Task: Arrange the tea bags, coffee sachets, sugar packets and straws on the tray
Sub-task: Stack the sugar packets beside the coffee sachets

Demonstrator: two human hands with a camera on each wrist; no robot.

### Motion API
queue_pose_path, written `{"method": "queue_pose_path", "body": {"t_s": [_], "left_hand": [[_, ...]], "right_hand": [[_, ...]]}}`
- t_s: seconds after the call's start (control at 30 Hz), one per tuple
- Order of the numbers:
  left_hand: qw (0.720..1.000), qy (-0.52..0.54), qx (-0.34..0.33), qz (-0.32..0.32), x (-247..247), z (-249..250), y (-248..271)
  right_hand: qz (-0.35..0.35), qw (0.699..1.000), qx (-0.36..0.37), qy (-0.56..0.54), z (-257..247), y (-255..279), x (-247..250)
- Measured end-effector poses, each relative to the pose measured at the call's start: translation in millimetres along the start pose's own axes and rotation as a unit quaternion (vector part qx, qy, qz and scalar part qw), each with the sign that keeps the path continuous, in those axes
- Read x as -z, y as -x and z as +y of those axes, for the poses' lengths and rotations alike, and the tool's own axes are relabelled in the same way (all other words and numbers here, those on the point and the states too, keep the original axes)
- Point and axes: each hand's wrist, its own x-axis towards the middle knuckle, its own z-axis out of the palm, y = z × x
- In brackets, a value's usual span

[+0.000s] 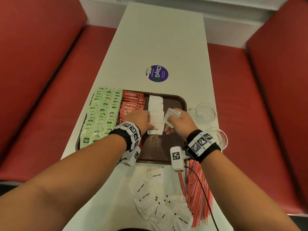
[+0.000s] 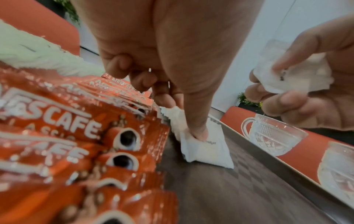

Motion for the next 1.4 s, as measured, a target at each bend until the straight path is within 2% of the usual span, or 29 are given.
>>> {"method": "queue_pose_path", "body": {"t_s": [0.1,0.2,0.33,0.43,0.6,0.73,0.83,0.97,1.07,1.2,1.4], "left_hand": [[0.999,0.008,-0.003,0.033,1.3,-0.3,4.6],[0.989,0.129,-0.022,0.073,6.1,-3.5,8.8],[0.964,0.249,-0.063,0.062,16.5,-5.8,17.9],[0.964,0.247,-0.088,0.05,18.6,-9.4,22.6],[0.965,0.25,-0.063,0.05,22.9,-13.8,28.8],[0.97,0.229,-0.077,0.029,26.9,-16.2,29.3],[0.981,0.179,-0.071,0.01,24.2,-16.8,22.3],[0.995,0.09,-0.052,-0.007,10.8,-17.5,12.7],[0.998,0.039,-0.05,-0.029,0.2,-13.2,8.8],[0.999,-0.025,-0.025,-0.008,-7.5,-9.7,0.2],[0.996,-0.082,-0.023,0.033,-11.3,-10.0,5.0]], "right_hand": [[0.015,0.998,0.044,0.038,1.5,-4.3,2.4],[0.012,0.998,0.053,0.02,1.6,-5.8,0.5],[0.009,0.998,0.067,0.015,4.1,-6.1,-8.8],[-0.002,0.999,0.043,-0.033,3.4,-1.9,-18.9],[-0.004,0.998,0.008,-0.063,2.5,5.7,-27.6],[0.012,0.999,0.031,0.007,4.0,7.3,-28.0],[0.051,0.998,0.035,0.029,10.0,10.1,-25.3],[0.106,0.994,0.006,-0.041,23.8,17.7,-20.0],[0.12,0.988,0.001,-0.1,29.9,34.1,-20.1],[0.114,0.988,0.004,-0.108,30.3,63.3,-19.4],[0.112,0.993,0.018,-0.032,27.1,98.7,-20.4]]}}
